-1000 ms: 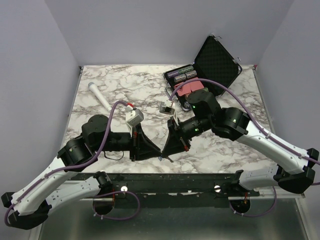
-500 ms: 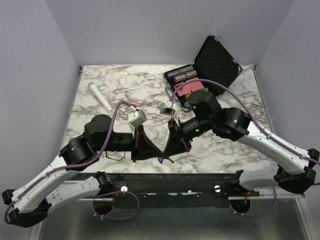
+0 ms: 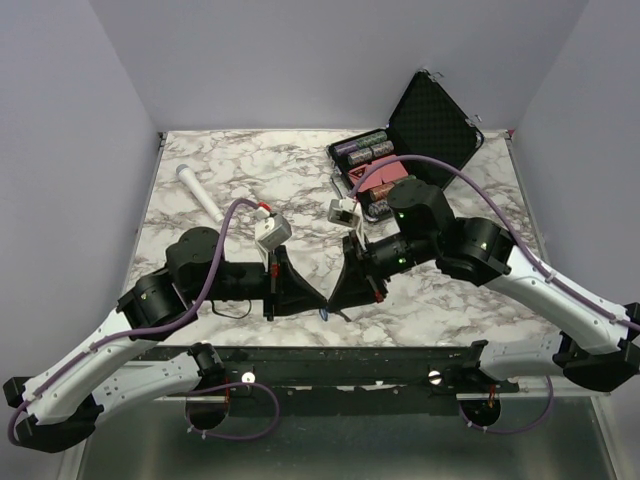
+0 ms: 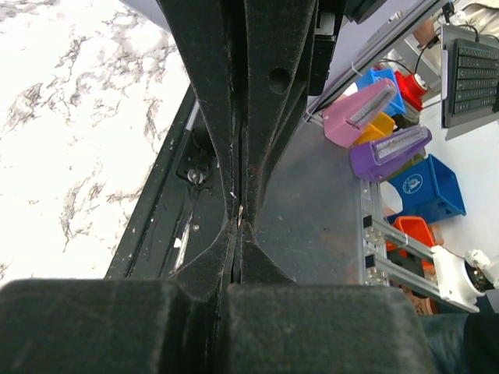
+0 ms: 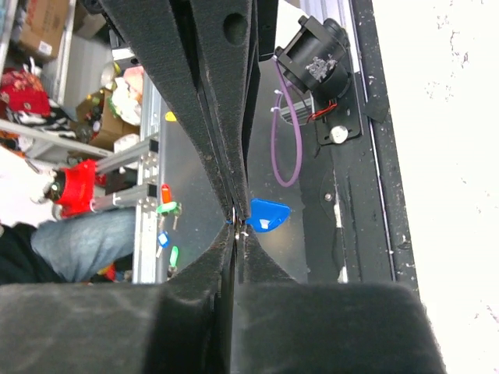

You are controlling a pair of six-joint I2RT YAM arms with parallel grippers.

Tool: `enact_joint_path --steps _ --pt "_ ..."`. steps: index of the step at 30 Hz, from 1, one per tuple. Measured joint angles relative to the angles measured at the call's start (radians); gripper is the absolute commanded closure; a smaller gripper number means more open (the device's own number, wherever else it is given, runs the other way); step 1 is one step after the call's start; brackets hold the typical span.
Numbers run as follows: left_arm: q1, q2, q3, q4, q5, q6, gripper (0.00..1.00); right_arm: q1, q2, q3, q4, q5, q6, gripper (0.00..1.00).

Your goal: Remove the keys from the keyring

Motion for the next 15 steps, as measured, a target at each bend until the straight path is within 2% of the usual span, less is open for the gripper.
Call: enact_joint_path --steps 7,10,13,15 --pt "-0.005 -0.019 0.000 0.010 -0.023 -0.020 1.00 0.000 -0.042 0.000 0.045 0.057 0.021 0.40" --pt "-0.005 -0.028 0.000 0.013 -0.032 -0.029 1.00 0.000 -0.071 0.000 0.072 0.076 0.027 0.32" --pt "-0.005 -0.037 0.000 0.019 -0.035 -0.038 1.00 0.000 -0.097 -0.001 0.095 0.097 0.034 0.21" --pt "-0.005 -0.044 0.000 0.021 -0.040 -0.044 1.00 0.000 -0.114 -0.006 0.111 0.118 0.043 0.17"
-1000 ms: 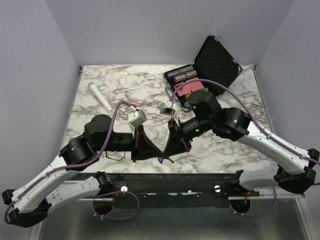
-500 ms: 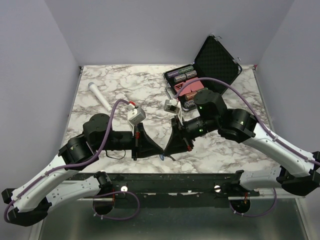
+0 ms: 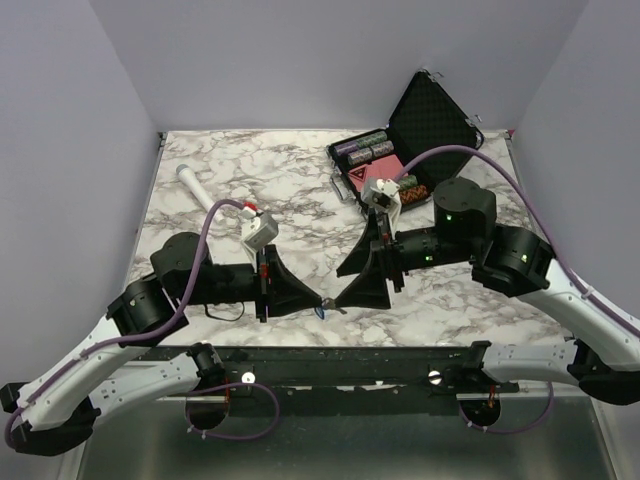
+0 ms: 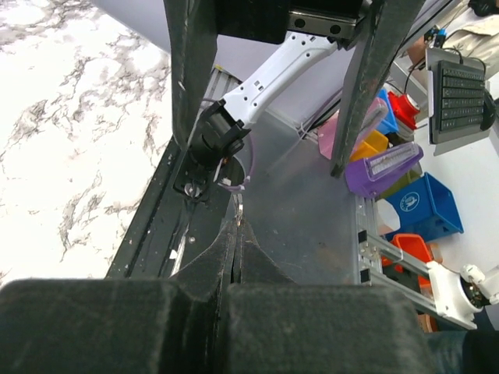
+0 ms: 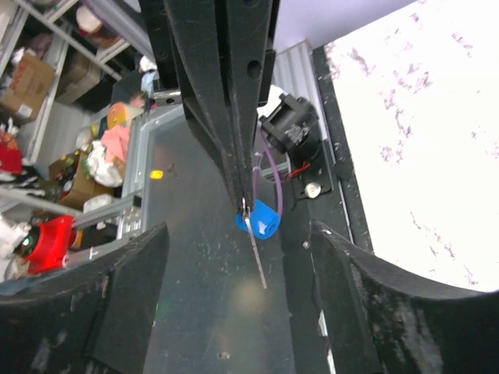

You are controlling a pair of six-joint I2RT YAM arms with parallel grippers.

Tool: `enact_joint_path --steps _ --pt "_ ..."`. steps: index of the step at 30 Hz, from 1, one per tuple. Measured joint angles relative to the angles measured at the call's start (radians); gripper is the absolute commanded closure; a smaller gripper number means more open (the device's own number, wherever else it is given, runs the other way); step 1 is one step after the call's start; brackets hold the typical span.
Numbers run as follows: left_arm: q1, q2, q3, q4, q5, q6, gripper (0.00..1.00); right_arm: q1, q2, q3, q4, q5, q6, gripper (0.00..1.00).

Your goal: Remove the keys from the keyring

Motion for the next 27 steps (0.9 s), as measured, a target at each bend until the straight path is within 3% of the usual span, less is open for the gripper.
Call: enact_joint_path --steps 6,11,22,27 --pt "0.000 -0.028 0.004 0.013 -0.026 -0.020 1.00 0.000 -0.072 -0.043 0.073 0.110 0.040 0.16" --pt "0.000 -0.068 0.007 0.062 -0.062 -0.052 1.00 0.000 -0.153 -0.143 0.193 0.178 0.121 0.23" --pt "0.000 -0.082 0.006 0.150 -0.125 -0.105 1.00 0.000 -0.110 -0.229 0.376 0.154 0.245 0.35" --pt "0.000 -0.083 0.005 0.166 -0.149 -0.119 1.00 0.000 -0.109 -0.229 0.435 0.135 0.266 0.37"
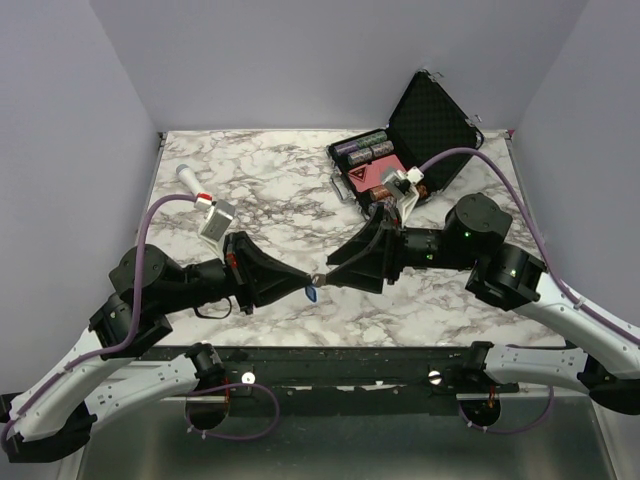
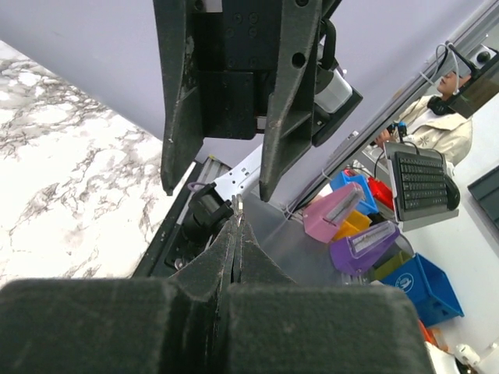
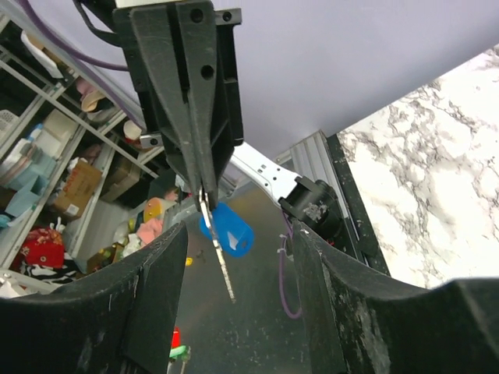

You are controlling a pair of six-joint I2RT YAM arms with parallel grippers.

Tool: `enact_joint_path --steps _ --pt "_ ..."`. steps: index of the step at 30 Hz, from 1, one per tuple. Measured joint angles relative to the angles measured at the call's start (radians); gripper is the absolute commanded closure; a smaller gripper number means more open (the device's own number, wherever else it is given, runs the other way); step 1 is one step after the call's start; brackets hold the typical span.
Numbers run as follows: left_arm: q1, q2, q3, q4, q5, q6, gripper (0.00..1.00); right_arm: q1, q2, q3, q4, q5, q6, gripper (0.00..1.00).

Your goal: Remove the keys from the keyring

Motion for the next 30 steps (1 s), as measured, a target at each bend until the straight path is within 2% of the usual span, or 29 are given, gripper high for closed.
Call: enact_joint_path --steps 12,19,30 --pt "0.000 0.000 -0.019 0.027 -0.040 -0.025 1.00 0.000 0.014 -0.004 0.094 -0.022 0.034 0.45" --pt "0.000 0.001 -0.021 0.038 -0.054 -0.034 1.00 0.000 0.046 -0.013 0.098 -0.027 0.040 0.56" --pt "0.000 0.001 -0.027 0.048 -0.095 -0.046 1.00 0.000 0.046 -0.017 0.123 -0.030 0.052 0.60"
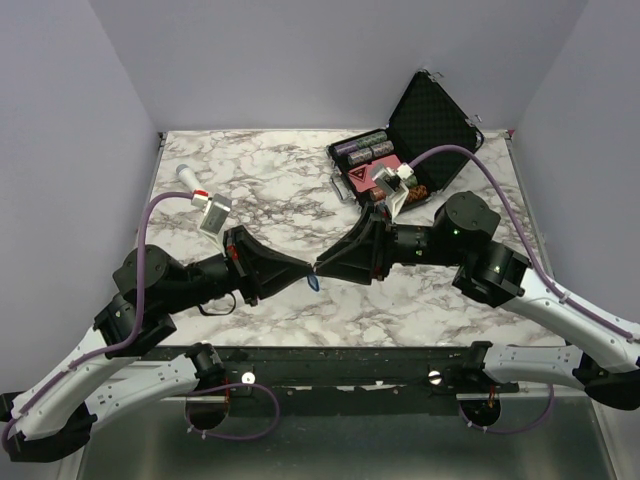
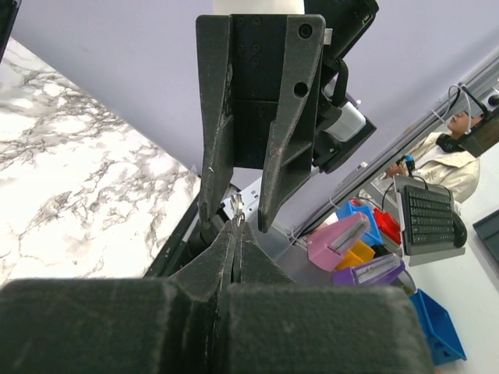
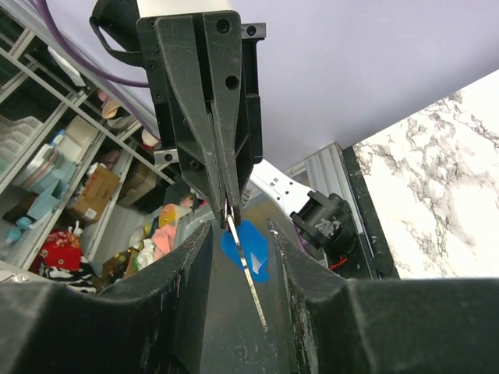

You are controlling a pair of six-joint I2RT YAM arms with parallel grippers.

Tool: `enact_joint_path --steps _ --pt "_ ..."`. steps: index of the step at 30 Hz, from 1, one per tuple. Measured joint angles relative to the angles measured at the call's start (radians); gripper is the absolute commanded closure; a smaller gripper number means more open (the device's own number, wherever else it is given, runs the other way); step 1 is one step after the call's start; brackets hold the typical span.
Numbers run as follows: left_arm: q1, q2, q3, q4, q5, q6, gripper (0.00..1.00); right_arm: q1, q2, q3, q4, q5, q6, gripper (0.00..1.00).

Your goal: Remove the keys from the keyring

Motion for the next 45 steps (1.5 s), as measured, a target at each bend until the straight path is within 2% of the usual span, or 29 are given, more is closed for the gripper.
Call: enact_joint_path --steps 12,23,37,43,45 --pt "0.000 0.000 -0.015 0.019 -0.038 -0.019 1.00 0.000 0.000 -0.016 0.022 0.000 0.004 0.68" --pt "-0.005 -0.002 -0.028 0.031 -0.041 -0.021 1.00 0.000 0.000 -0.027 0.027 0.000 0.005 0.69" --pt "-0.006 -0.006 -0.032 0.031 -0.041 -0.021 1.00 0.000 0.000 -0.028 0.032 0.001 0.005 0.77" --pt "-0.012 -0.006 -0.035 0.030 -0.042 -0.021 1.00 0.000 0.000 -0.032 0.038 0.002 0.006 0.97" --pt "-0.013 -0.008 -0.037 0.030 -0.043 -0.021 1.00 0.000 0.000 -0.035 0.040 0.002 0.006 0.99"
